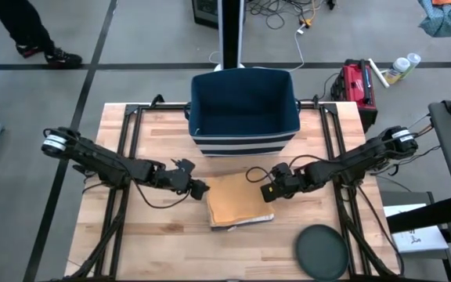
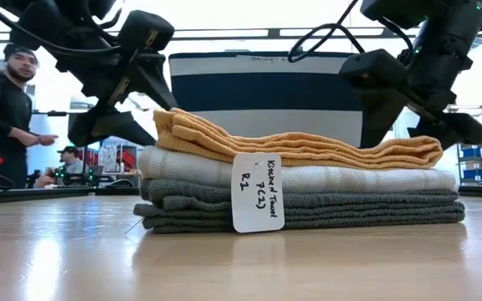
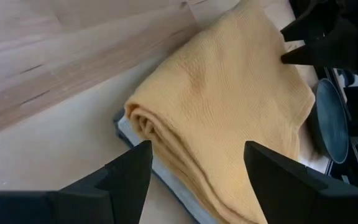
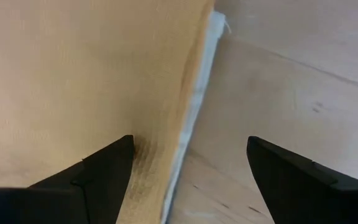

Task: Fold kitchen towel into neat rectangle
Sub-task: Put the stacked towels into the blue laundry bin

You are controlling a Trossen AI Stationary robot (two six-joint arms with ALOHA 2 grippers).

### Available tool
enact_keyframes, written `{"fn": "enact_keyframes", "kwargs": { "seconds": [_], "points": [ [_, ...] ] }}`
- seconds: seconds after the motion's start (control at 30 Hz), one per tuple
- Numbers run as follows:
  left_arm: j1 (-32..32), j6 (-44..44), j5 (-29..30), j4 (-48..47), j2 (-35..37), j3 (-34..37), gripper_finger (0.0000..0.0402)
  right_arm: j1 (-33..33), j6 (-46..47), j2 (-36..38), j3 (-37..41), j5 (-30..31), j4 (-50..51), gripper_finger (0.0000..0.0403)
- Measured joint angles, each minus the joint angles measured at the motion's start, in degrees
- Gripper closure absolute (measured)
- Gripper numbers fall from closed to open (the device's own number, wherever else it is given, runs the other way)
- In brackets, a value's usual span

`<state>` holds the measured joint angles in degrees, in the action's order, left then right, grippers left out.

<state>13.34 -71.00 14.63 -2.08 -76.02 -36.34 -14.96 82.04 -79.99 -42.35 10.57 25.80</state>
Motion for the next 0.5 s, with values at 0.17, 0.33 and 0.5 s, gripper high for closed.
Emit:
{"fn": "enact_keyframes", "kwargs": {
  "seconds": [0.17,0.33,0.5],
  "points": [
    [0.0,1.0,0.6,4.1,-2.5,0.1,0.0154,0.0,0.6,0.0,1.9,0.0,-4.5,0.0099],
    [0.0,1.3,0.8,4.4,-6.4,0.1,0.0154,0.0,0.6,0.0,3.6,0.0,-9.1,0.0103],
    [0.0,0.9,-1.1,3.6,-11.8,0.2,0.0154,0.0,0.6,-0.4,5.6,-0.1,-15.2,0.0099]
  ]
}}
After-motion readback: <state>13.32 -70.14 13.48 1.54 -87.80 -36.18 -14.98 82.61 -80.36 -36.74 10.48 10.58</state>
